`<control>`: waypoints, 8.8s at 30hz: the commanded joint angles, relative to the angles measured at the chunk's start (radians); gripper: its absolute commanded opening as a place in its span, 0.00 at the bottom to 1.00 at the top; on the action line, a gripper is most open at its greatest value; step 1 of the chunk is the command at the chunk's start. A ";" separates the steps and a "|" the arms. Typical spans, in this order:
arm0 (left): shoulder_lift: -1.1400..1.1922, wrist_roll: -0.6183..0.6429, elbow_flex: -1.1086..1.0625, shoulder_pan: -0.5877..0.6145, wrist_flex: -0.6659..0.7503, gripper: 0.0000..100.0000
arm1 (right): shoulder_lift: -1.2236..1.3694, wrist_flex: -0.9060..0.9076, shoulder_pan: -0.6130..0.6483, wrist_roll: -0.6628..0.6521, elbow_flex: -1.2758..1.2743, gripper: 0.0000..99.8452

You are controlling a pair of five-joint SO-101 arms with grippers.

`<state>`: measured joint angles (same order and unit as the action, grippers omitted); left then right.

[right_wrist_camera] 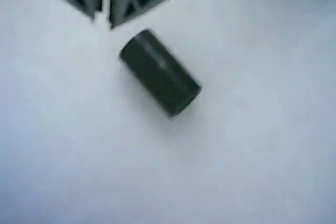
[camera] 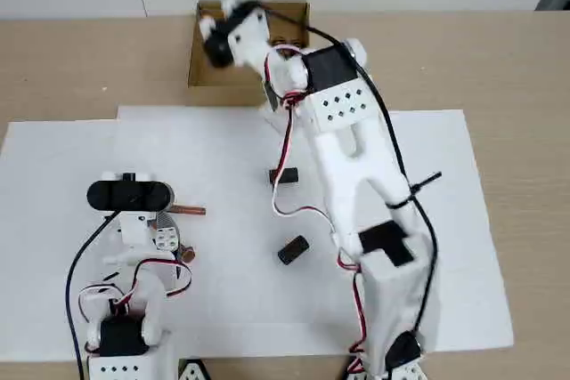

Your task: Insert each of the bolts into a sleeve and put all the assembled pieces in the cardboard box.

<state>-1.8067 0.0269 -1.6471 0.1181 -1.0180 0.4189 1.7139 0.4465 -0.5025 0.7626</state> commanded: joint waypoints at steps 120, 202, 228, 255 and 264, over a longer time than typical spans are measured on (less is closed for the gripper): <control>0.055 0.002 0.499 0.000 -0.342 0.01 | -0.823 0.002 -0.323 0.259 -1.031 0.00; 1.941 0.850 1.486 0.048 -0.529 0.13 | -1.026 -0.090 -0.460 0.206 -1.320 0.00; 2.125 0.850 1.491 0.063 -0.402 0.01 | -1.032 -0.082 -0.460 0.206 -1.320 0.00; 1.215 0.448 1.558 -0.221 -0.523 0.01 | -1.649 -0.018 -0.461 0.213 -1.255 0.00; 0.931 0.150 1.409 -0.264 -0.422 0.01 | -1.879 -0.125 -0.455 0.353 -1.378 0.00</control>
<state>-0.7772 0.2631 -0.1834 -0.1442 -1.5106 -1.3932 1.6586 -0.0031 -0.2432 -0.5800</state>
